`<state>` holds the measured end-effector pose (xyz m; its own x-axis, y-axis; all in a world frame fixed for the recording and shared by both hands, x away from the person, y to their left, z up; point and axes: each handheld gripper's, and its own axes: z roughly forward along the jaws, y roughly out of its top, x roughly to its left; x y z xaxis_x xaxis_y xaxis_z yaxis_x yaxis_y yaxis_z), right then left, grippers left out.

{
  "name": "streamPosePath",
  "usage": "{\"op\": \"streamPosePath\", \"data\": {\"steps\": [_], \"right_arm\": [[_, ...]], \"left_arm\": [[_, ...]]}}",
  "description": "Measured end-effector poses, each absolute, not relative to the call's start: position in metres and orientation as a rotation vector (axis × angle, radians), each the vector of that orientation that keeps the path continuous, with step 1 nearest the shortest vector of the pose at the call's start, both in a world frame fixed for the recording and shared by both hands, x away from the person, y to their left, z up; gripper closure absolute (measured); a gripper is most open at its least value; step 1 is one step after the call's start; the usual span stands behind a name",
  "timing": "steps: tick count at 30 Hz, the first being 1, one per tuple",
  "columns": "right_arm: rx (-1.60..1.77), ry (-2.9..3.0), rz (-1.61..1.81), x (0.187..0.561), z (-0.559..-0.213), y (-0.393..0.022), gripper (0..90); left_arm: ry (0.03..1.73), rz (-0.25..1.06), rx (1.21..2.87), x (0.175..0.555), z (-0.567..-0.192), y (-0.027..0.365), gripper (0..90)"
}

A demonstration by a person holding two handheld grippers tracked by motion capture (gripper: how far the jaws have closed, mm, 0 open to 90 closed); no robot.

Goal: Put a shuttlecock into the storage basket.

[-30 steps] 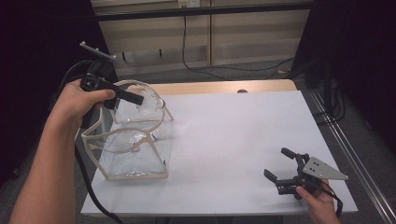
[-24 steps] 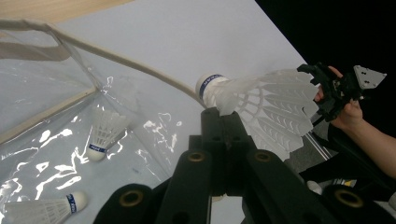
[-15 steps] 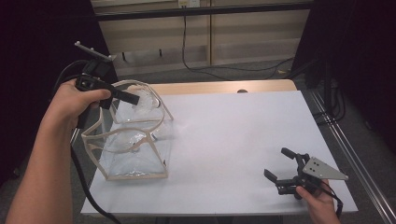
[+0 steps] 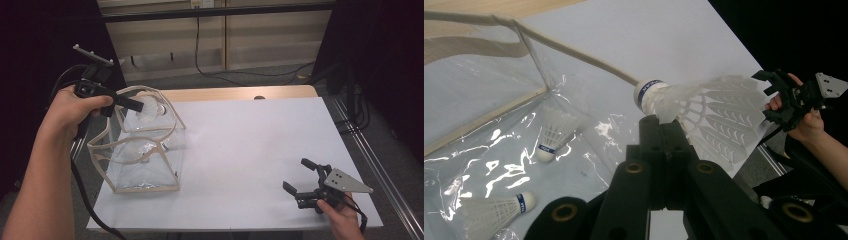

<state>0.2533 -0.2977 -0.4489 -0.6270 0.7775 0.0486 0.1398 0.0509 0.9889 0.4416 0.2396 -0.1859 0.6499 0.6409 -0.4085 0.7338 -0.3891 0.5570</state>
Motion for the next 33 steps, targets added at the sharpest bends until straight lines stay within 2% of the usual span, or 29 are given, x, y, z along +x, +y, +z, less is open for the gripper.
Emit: {"op": "streamPosePath", "data": {"steps": [33], "right_arm": [[0.915,1.823,1.617,0.254,-0.449,-0.297,0.6]], "left_arm": [[1.130,-0.146,2.154,0.447,-0.209,0.251,89.7]]}}
